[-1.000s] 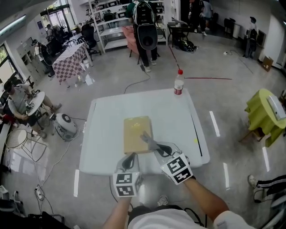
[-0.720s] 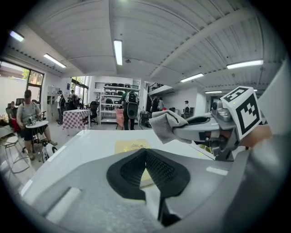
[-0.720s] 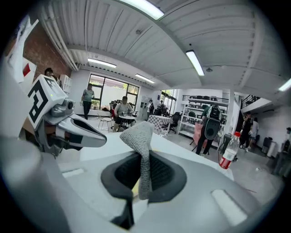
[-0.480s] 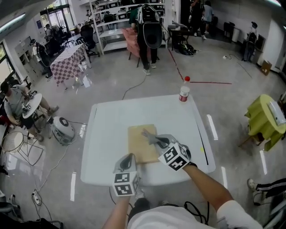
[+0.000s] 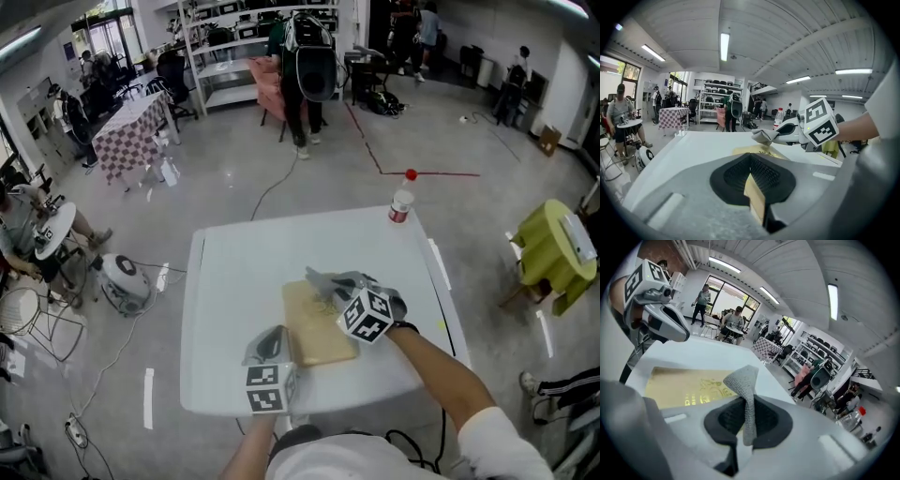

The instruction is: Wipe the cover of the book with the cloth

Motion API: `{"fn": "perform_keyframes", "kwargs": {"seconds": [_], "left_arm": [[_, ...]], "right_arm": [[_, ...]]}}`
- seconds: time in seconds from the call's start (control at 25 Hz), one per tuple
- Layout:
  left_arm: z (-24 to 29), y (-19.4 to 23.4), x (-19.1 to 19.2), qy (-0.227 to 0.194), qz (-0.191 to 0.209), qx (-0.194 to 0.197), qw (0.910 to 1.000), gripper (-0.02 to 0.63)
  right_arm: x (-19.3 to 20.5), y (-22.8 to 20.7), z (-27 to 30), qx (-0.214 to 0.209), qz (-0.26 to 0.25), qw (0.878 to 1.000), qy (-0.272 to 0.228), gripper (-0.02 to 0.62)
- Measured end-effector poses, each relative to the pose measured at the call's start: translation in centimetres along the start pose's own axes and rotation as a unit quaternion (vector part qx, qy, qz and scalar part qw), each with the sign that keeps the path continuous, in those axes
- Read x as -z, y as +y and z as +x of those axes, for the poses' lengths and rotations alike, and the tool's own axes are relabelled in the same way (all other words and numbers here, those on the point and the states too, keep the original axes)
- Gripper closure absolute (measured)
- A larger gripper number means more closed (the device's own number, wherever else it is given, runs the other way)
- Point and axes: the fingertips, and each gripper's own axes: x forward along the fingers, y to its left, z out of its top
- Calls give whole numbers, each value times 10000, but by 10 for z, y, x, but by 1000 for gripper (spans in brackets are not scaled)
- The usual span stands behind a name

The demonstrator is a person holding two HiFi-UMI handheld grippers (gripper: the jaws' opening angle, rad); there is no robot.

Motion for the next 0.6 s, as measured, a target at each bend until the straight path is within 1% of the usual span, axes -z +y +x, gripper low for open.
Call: {"fn": "perform_keyframes", "kwargs": {"seconds": [0.16,0.28,0.44,0.6], "left_arm": [[10,15,0,68,8,111,9999,600],[15,20,4,136,-63,187,9997,600],[15,22,3,85,-98,207,9997,600],[11,18,-2,-10,-117,195,9997,600]], "right_arm": [[6,-2,27,-56,6,9997,254,578],[9,1,34,-119,120,9992,353,578],[8,11,28,-193,208,9991,330,578],[11,29,11,-306,233,9989,278,578]]}}
